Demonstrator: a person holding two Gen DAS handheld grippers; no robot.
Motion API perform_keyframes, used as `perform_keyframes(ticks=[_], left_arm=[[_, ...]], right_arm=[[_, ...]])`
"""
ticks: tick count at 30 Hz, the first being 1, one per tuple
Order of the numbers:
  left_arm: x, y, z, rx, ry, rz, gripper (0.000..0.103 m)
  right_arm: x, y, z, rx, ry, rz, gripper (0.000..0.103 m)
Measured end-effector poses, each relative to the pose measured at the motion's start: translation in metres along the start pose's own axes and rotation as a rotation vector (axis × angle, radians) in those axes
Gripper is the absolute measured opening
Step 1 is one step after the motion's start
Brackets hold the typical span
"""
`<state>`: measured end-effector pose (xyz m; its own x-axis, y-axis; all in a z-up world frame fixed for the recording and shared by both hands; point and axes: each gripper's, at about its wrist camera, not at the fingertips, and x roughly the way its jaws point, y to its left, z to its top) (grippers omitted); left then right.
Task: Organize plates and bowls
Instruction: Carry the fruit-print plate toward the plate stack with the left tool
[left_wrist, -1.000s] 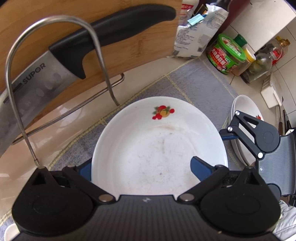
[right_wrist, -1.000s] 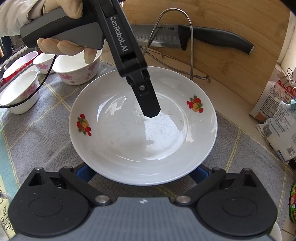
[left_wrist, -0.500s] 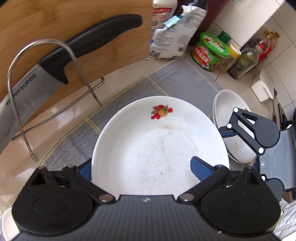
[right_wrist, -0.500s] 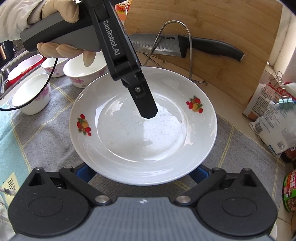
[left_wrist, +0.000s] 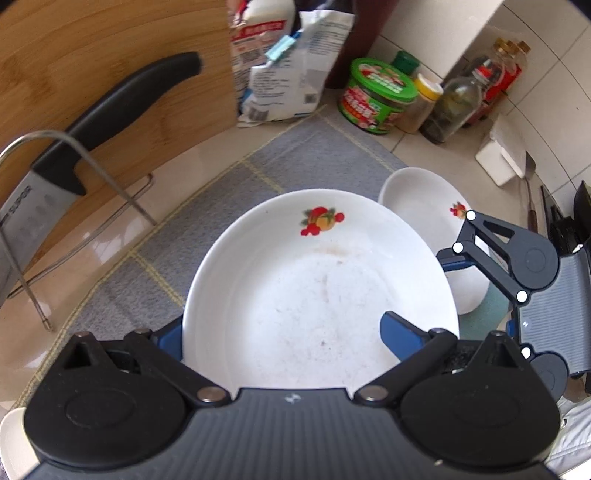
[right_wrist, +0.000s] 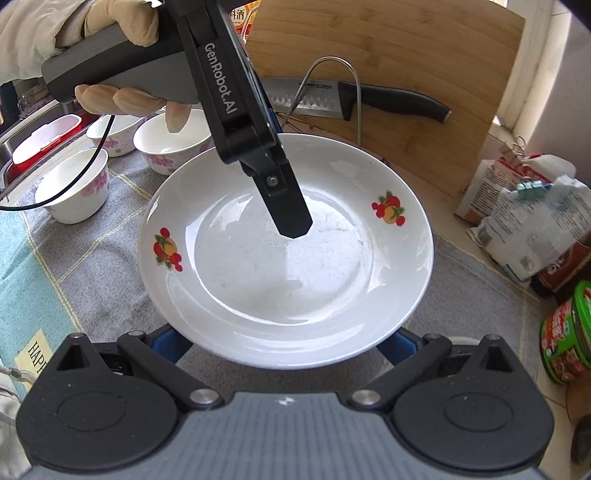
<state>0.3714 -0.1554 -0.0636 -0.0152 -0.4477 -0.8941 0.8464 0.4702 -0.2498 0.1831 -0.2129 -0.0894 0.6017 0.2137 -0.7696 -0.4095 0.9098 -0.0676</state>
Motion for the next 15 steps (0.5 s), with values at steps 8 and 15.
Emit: perform_keyframes(ticks=[8, 15], left_arm=[[0.005, -0.024, 0.005, 0.049, 0.013, -0.014, 0.101], [0.011, -0.044, 0.013, 0.09, 0.02, -0.035, 0.101]], right_arm=[[-0.018, 0.004, -0.018, 0.036, -0.006, -0.032, 0.103], [-0.032, 0.0, -0.033, 0.082, -0.008, -0.071, 0.103]])
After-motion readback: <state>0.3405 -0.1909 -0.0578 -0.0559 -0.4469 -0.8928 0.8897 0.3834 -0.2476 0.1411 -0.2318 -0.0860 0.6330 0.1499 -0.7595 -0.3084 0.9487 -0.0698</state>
